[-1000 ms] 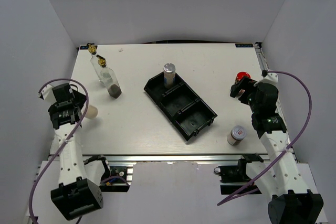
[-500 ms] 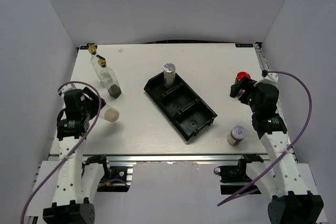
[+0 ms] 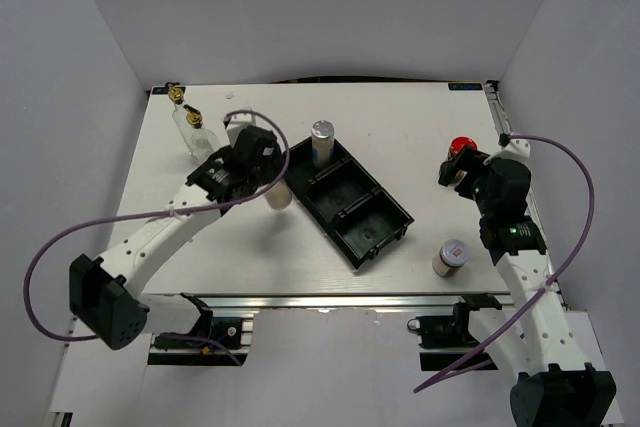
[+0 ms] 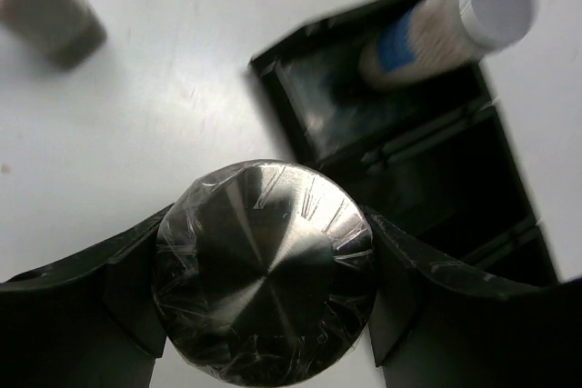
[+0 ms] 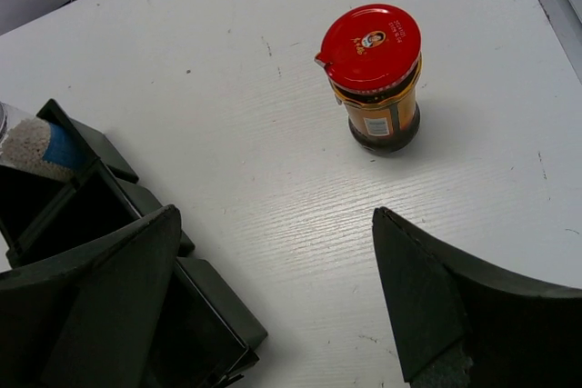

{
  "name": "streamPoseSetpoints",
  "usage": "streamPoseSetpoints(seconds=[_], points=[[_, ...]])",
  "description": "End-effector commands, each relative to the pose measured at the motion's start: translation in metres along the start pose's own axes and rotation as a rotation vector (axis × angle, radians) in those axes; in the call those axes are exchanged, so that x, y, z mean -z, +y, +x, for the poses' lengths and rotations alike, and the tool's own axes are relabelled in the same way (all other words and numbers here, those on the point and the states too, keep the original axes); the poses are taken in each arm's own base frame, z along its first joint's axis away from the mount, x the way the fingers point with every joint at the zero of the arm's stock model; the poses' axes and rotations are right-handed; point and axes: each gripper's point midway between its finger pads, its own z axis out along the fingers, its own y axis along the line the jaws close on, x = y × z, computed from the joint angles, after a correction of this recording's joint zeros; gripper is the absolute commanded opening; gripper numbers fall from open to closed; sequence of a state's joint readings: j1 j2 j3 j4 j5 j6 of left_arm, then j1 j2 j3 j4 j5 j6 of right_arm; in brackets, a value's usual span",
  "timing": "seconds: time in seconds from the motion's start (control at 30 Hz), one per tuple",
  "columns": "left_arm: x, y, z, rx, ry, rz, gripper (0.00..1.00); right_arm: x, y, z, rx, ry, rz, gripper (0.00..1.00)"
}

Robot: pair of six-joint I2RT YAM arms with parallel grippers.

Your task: Organize the condiment bottles

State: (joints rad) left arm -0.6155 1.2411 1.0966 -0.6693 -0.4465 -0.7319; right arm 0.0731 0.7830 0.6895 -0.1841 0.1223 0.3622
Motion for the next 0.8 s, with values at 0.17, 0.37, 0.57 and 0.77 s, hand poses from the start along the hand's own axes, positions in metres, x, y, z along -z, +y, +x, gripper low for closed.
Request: streamPoseSetpoints(seconds=[0.17,0.37,0.57,0.77], points=[[-0.011,-0.058,-0.097,-0.025,-0.243,0.026,0.05,0.0,-0.004,-0.008,0.012,-0.028,0.024,0.89],[-0.044,-0.09,-0.101,-0.077,-0.216,0.043,0.06,-0.003,-0.007,-0.005,0.014,-0.018,0.039,0.89],[-0.07,-0.102,-0.097,-0.105,-0.218,0.04,0.08,-0.005,-0.01,-0.003,0.018,-0.012,0.054,0.9],[-0.093,-0.111,-0.09,-0.122,-0.223,0.049,0.11,-0.002,-0.009,-0.004,0.018,-0.011,0.048,0.89]])
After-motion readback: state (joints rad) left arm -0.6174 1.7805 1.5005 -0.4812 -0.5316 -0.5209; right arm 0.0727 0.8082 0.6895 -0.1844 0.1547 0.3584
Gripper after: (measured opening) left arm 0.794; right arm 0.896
